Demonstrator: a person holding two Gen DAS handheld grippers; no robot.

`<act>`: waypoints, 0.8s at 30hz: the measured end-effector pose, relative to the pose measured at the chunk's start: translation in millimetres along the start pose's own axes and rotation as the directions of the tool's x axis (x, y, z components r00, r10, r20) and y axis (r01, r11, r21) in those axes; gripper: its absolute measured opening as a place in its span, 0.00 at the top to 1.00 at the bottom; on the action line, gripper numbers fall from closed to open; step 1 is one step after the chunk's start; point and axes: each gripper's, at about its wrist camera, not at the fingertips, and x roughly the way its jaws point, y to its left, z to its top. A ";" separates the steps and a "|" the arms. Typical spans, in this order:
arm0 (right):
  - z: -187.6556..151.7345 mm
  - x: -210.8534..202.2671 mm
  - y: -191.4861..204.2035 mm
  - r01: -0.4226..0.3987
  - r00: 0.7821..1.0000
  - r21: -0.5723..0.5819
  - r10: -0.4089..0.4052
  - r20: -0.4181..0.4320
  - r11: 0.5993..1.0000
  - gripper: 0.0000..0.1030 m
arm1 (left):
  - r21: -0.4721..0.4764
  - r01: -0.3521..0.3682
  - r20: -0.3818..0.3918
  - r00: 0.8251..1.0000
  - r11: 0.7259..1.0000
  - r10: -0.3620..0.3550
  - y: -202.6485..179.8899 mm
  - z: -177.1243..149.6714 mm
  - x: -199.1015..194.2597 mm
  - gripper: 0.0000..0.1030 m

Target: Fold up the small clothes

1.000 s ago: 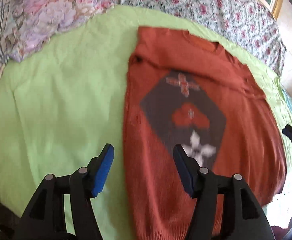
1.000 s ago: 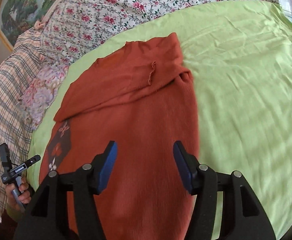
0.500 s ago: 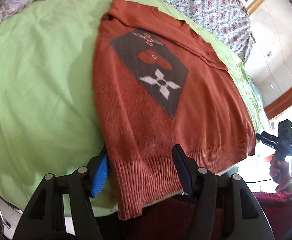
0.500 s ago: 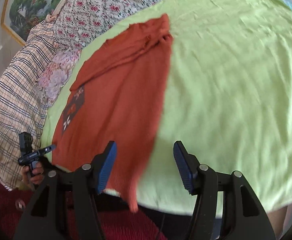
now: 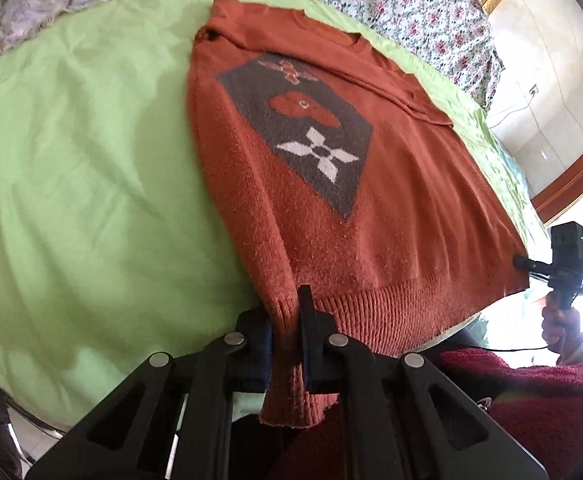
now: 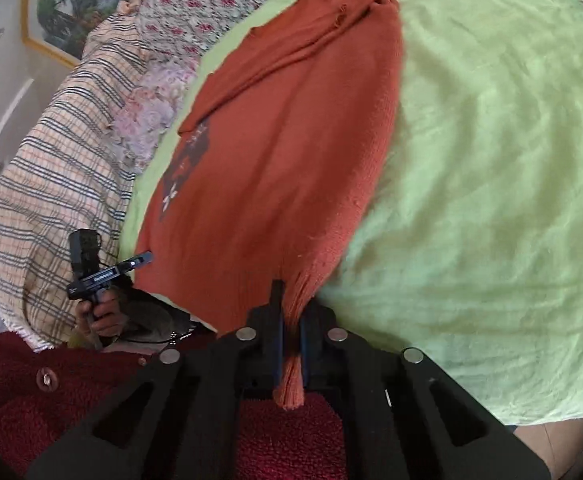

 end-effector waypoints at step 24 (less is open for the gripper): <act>37.4 -49.8 12.3 -0.187 0.938 -0.031 0.188 0.290 0.982 0.94 | -0.101 0.152 0.345 0.932 0.983 -0.109 1.8 51.8 -61.2 0.93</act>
